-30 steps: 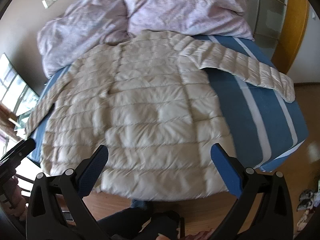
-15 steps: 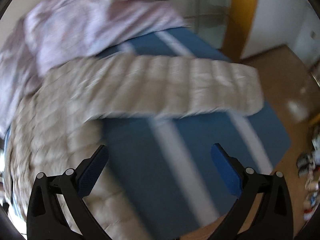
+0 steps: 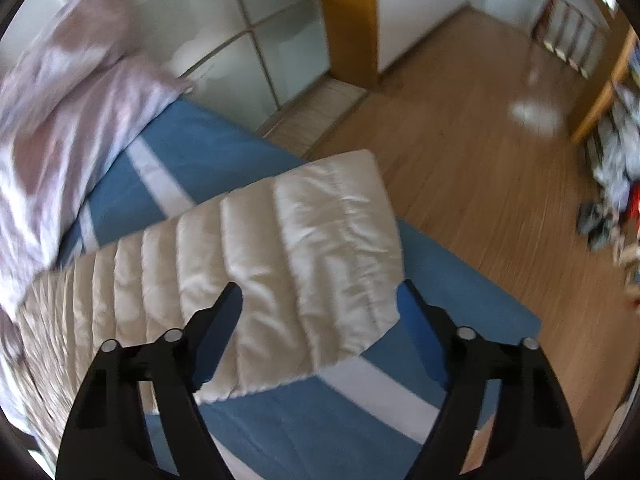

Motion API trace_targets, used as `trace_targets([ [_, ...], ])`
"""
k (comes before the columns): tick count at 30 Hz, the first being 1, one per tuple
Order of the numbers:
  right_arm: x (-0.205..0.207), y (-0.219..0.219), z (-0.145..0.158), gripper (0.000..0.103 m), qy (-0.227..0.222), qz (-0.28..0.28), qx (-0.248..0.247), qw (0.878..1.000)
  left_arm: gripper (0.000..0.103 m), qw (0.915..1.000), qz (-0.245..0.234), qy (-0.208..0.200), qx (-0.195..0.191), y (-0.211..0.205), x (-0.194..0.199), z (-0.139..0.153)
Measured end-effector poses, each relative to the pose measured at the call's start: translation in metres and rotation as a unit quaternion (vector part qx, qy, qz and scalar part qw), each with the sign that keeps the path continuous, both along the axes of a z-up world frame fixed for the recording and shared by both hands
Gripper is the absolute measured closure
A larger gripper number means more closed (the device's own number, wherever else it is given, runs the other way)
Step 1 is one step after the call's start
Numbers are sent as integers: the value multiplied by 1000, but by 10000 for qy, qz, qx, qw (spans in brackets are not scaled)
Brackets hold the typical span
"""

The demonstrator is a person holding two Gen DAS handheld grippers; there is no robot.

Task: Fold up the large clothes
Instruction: 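Reach the right gripper to a jacket sleeve cuff and grasp it, then lift the sleeve with the right gripper, fold it across the body, release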

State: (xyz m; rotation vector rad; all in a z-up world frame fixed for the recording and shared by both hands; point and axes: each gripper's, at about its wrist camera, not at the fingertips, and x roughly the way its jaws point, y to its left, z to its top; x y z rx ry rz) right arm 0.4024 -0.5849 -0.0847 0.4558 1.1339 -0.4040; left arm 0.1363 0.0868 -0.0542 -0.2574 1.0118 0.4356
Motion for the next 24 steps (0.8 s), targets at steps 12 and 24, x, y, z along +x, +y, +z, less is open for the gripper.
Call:
trace_targets([
  [12,-3,2,-25,72,299,137,-87,9994,2,10000,32,52,4,5,-2,-2],
  [24,6,41,2,97,90,686,-522,9962,2,10000,7,24,-62,11,2,-3],
])
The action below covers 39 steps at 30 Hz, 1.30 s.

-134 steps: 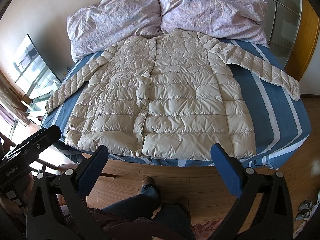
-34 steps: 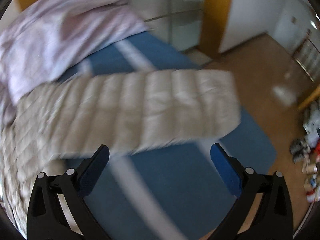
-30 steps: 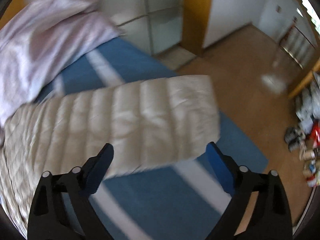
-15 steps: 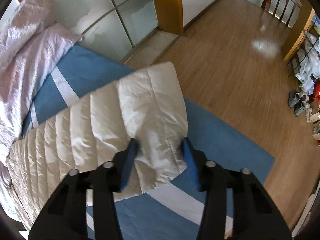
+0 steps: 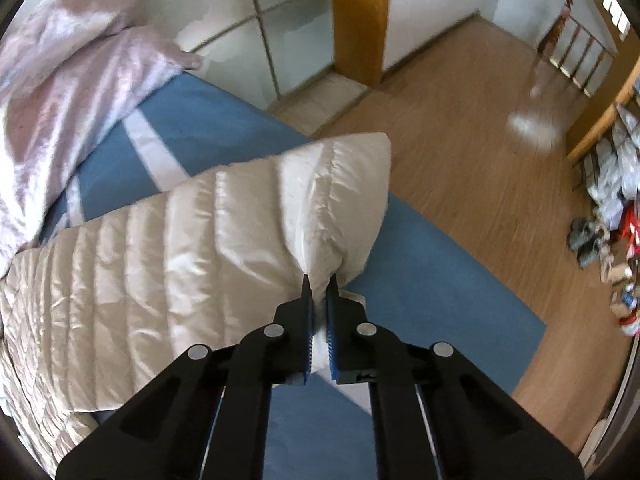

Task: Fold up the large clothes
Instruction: 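Lift the sleeve with the right gripper, fold it across the body, release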

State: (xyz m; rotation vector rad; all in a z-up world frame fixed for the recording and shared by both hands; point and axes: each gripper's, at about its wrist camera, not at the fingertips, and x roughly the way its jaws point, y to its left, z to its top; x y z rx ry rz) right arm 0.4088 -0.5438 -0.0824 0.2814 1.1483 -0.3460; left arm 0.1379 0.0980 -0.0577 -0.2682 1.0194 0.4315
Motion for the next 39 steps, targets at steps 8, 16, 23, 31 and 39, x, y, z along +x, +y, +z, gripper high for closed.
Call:
trace_targets([
  [8,11,72,35,98,-434,779,113,9960,2,9998,26,-135,-106,18,3,3],
  [16,5,188,54,98,-609,1825,861,9775,2,9994,70,-272,-199,45,-1,5],
  [23,-16,317,38,98,-243,2882,1299,9484,2,9987,256,-353,-275,79,-9,4],
  [31,-49,425,15,98,151,3542,1479,9233,2,9977,408,-403,-360,110,-21,2],
  [39,-67,473,12,93,338,4019,1651,9000,2,9969,570,-406,-362,139,-33,-1],
])
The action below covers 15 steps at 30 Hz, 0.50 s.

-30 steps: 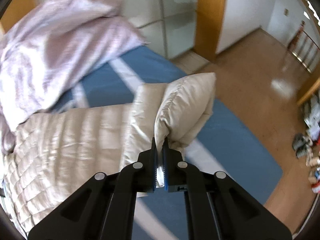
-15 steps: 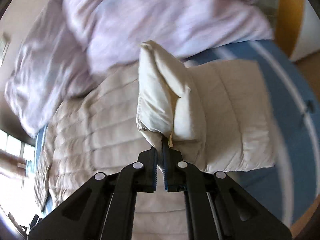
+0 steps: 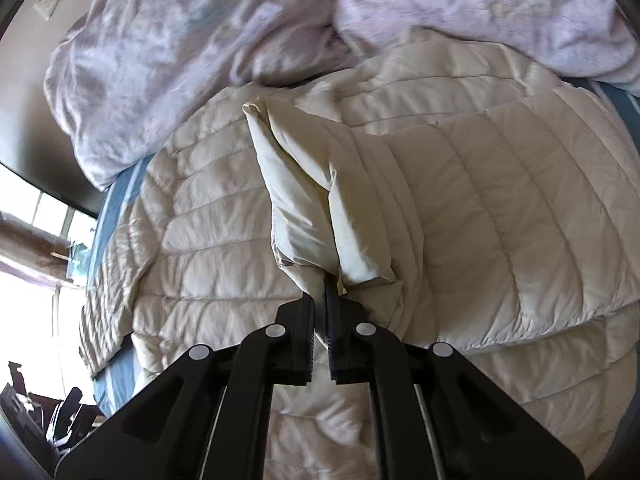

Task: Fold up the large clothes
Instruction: 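Lift the sleeve with the right gripper, fold it across the body, release, then move the left gripper to the other sleeve cuff and grasp it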

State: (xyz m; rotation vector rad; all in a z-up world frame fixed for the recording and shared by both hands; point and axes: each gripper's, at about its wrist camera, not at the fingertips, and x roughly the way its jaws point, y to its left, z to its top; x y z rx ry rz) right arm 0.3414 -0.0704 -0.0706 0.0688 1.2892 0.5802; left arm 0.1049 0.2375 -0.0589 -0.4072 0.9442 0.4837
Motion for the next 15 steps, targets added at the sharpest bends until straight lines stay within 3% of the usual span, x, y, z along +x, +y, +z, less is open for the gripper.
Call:
trace_targets([
  [5,5,-1,21,49,-213,-139,465,9986,2,9999,115,26,21,17,-6,-2],
  [11,13,-15,42,46,-271,-477,1106,9923,2,9997,251,53,8,37,-13,-5],
  [13,13,-15,46,46,-451,-559,975,9926,2,9995,294,65,15,43,-16,-6],
  [15,15,-14,43,46,-691,-699,513,9938,2,9994,329,80,33,48,-19,-7],
])
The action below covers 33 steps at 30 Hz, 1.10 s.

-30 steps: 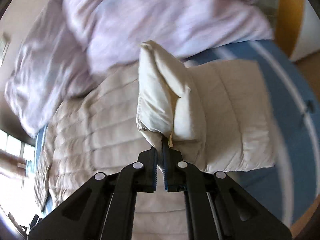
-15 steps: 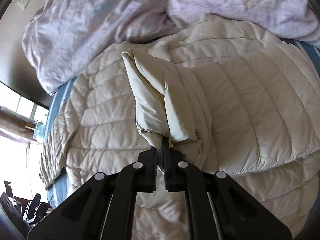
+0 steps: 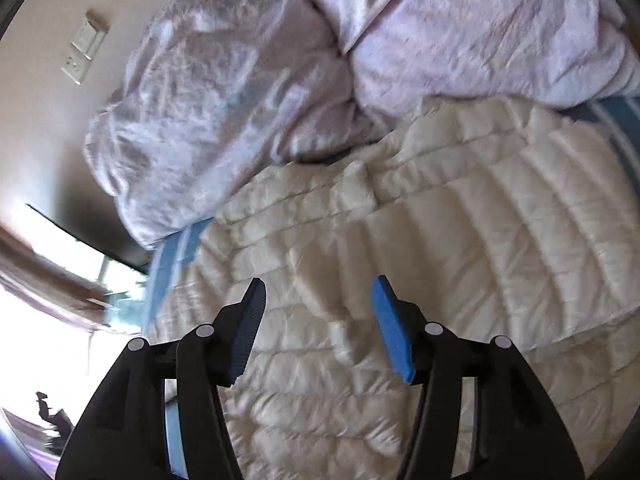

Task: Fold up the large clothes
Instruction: 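Move the left gripper to the other sleeve cuff and grasp it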

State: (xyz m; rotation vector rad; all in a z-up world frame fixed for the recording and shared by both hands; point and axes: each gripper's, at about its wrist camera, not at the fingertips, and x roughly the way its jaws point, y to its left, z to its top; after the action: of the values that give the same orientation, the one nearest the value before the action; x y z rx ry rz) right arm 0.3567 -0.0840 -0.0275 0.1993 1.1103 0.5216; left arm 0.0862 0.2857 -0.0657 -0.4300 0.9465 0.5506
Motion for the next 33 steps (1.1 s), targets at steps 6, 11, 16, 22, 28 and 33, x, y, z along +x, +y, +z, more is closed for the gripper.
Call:
trace_targets([
  [6,3,12,-38,46,91,-183,-989,9949,2,9998,191,48,14,18,-8,-4],
  [11,4,24,-67,46,211,-213,-1416,9895,2,9992,384,120,51,34,-18,-8],
  [16,-2,41,-90,45,189,-127,-1931,9809,2,9974,688,191,65,56,-35,-11],
  [22,-10,53,-98,44,-42,30,-2322,9727,2,9927,1170,289,-66,89,-57,-18],
  [28,-7,53,-98,44,55,84,-2285,9735,2,9847,1658,81,-536,134,-87,-28],
  [33,-4,53,-97,43,52,99,-2292,9733,2,9735,2050,-106,-1006,160,-106,-41],
])
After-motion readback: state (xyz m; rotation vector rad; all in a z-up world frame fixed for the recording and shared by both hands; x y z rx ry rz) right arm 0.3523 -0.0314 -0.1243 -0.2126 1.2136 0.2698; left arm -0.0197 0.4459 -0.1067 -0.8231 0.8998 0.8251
